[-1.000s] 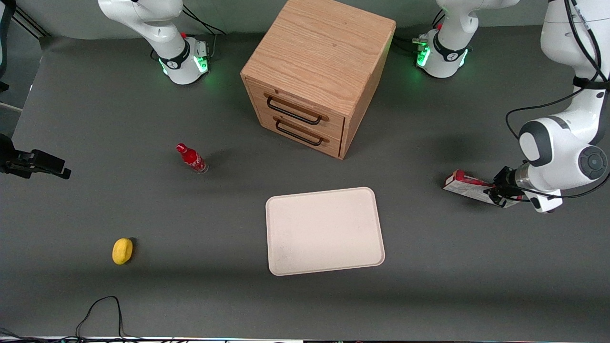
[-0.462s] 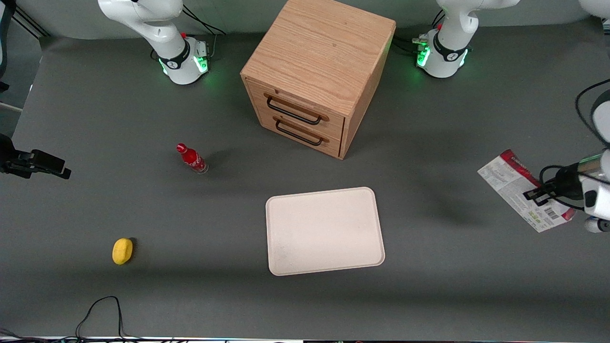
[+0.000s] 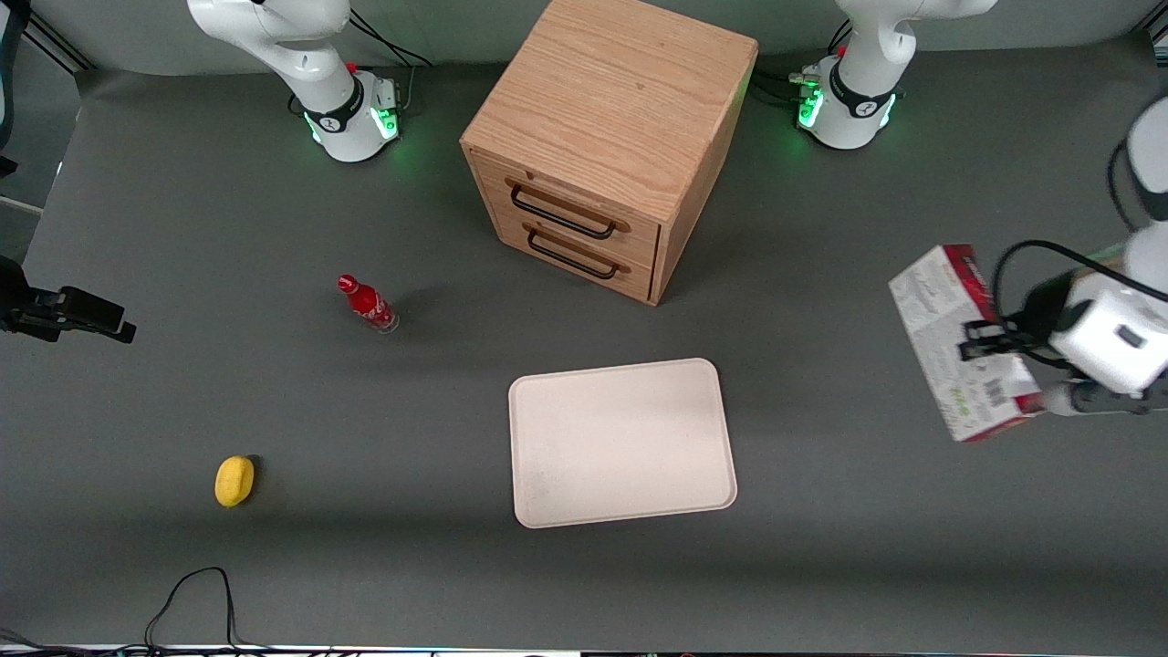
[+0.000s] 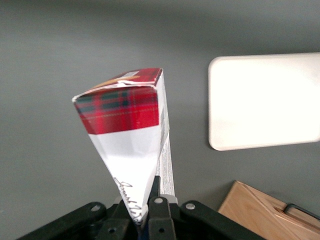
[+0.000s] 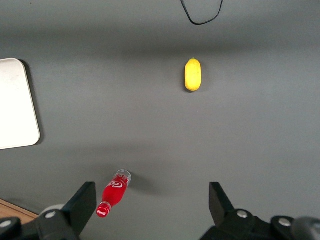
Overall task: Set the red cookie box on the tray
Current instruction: 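Lift the cookie box with the left gripper, tilting it upright, then carry the upright box over the white tray and lower it, then open the left gripper and raise it away from the tray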
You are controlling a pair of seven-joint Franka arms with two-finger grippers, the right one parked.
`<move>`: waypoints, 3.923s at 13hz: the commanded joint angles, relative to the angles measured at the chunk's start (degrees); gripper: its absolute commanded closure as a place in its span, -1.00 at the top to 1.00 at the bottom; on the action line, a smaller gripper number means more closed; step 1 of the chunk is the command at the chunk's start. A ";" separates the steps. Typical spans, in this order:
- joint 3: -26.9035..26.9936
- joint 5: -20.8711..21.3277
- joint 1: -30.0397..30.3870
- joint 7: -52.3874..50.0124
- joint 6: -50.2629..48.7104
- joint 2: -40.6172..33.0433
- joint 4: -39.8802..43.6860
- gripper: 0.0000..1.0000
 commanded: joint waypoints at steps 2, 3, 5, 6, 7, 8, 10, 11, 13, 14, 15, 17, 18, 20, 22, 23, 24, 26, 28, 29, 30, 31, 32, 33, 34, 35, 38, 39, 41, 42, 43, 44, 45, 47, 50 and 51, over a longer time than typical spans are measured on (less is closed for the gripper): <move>-5.22 4.10 -4.58 -7.54 1.45 4.18 2.90 -1.00; -6.80 6.29 -5.73 -10.69 2.42 5.32 2.90 -1.00; -8.92 9.90 -8.45 -16.50 5.31 8.66 2.90 -1.00; -8.92 10.70 -9.85 -17.65 6.99 10.33 2.81 -1.00; -8.92 11.23 -11.09 -18.27 8.83 12.26 2.81 -1.00; -8.92 12.28 -12.14 -19.59 10.94 14.02 2.72 -1.00; -8.84 14.65 -13.90 -23.01 15.24 17.80 2.63 -1.00; -8.83 15.79 -14.26 -24.51 17.53 19.38 2.55 -1.00; -8.22 16.33 -14.88 -26.45 21.93 22.46 2.46 -1.00; -7.87 17.03 -14.97 -26.45 22.99 23.69 2.46 -1.00; -7.87 17.03 -14.97 -26.71 23.69 24.66 2.37 -1.00; -6.82 16.77 -14.97 -28.03 25.10 26.33 2.20 -1.00; -6.73 16.68 -14.97 -28.12 25.46 26.95 2.20 -1.00; -6.64 16.60 -15.49 -28.12 26.60 27.66 2.20 -1.00; -6.29 16.42 -15.67 -28.21 28.52 28.62 2.20 -1.00; -6.29 16.42 -15.76 -28.21 29.67 28.98 2.20 -1.00; -6.29 16.42 -15.84 -28.21 30.37 29.24 2.11 -1.00; -5.94 16.42 -16.11 -28.12 30.56 29.42 1.58 -1.00; -5.85 16.86 -16.28 -27.08 30.82 29.33 0.97 0.98; -5.85 16.95 -16.63 -27.07 32.65 29.07 0.53 1.00; -5.32 16.77 -16.64 -27.16 33.80 28.89 0.53 1.00; -4.71 16.68 -16.72 -27.07 33.81 28.72 0.53 1.00; -4.27 16.51 -16.72 -27.16 33.81 27.67 0.53 1.00; -3.92 16.51 -16.64 -27.24 32.94 26.18 0.53 1.00; -3.83 16.42 -16.11 -27.24 31.97 23.73 -0.43 1.00; -2.95 15.29 -15.33 -27.24 31.09 20.57 -2.18 1.00; 0.91 12.03 -12.87 -23.15 24.79 9.16 -8.25 1.00; 1.79 12.11 -11.46 -18.33 21.45 5.64 -9.74 1.00; 5.04 12.29 -9.87 -9.71 15.38 -0.09 -11.95 1.00; 6.10 12.38 -9.26 -6.27 12.31 -2.90 -13.09 1.00; 6.28 12.55 -8.03 -4.32 10.80 -5.97 -14.75 1.00; 6.46 12.55 -6.37 -3.52 10.69 -9.92 -18.07 1.00; 6.46 12.64 -4.96 -3.08 11.74 -14.05 -22.20 1.00; 6.46 12.38 -2.58 -0.11 11.23 -19.43 -25.74 1.00; 6.37 11.59 0.58 8.32 8.25 -23.83 -26.72 1.00; 6.37 10.28 1.20 10.87 7.01 -24.71 -26.72 1.00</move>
